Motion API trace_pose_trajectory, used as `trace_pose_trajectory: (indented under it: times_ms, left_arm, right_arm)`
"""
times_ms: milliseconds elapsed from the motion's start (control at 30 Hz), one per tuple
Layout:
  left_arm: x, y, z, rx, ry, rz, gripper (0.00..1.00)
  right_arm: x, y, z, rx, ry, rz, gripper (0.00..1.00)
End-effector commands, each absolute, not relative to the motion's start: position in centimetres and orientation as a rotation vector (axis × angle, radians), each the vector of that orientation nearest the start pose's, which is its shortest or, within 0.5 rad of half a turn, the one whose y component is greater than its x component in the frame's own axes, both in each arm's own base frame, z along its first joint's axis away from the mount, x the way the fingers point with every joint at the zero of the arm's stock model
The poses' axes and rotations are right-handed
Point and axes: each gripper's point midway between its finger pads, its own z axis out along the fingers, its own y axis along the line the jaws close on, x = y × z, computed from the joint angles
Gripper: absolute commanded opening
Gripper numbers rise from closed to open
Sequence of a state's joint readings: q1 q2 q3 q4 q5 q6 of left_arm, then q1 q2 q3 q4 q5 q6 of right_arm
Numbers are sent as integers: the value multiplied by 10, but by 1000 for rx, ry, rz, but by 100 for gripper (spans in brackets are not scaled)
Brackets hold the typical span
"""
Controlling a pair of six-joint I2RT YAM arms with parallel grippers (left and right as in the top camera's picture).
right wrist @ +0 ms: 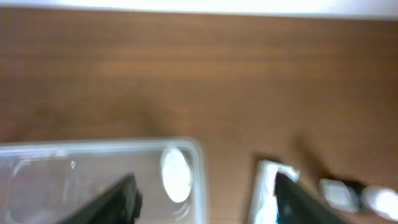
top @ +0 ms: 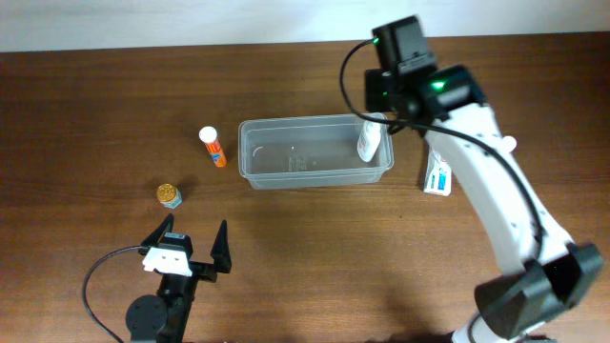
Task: Pack container
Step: 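Move the right gripper back right over the small dark bottle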
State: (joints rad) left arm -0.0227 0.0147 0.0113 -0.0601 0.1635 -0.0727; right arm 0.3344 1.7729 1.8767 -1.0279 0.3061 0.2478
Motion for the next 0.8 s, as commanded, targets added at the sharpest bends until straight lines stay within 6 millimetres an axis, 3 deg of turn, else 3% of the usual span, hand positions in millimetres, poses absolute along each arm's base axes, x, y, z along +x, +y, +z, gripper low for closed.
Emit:
trace_pose_trajectory:
  times_ms: [0, 133, 233, 300, 500, 767]
  left_arm:
    - [244, -31, 161, 70, 1634, -201, 99]
    - [244, -31, 161, 70, 1634, -201, 99]
    - [244, -31, 161, 70, 1634, -201, 99]
    - [244, -31, 161, 70, 1635, -201, 99]
    - [244, -31, 161, 70, 1634, -201, 99]
    - [244, -31, 161, 70, 1634, -201, 99]
  right_arm:
    - [428, 44, 329, 159, 2319, -283, 67]
    - [397, -15, 337, 295, 2359, -376, 70]
    - [377, -56, 327, 413, 2428, -423, 80]
    - [369, -76, 309, 486, 2501, -365, 81]
    - [376, -110, 254, 479, 2649, -208, 81]
    - [389, -159, 192, 550, 2741, -218, 81]
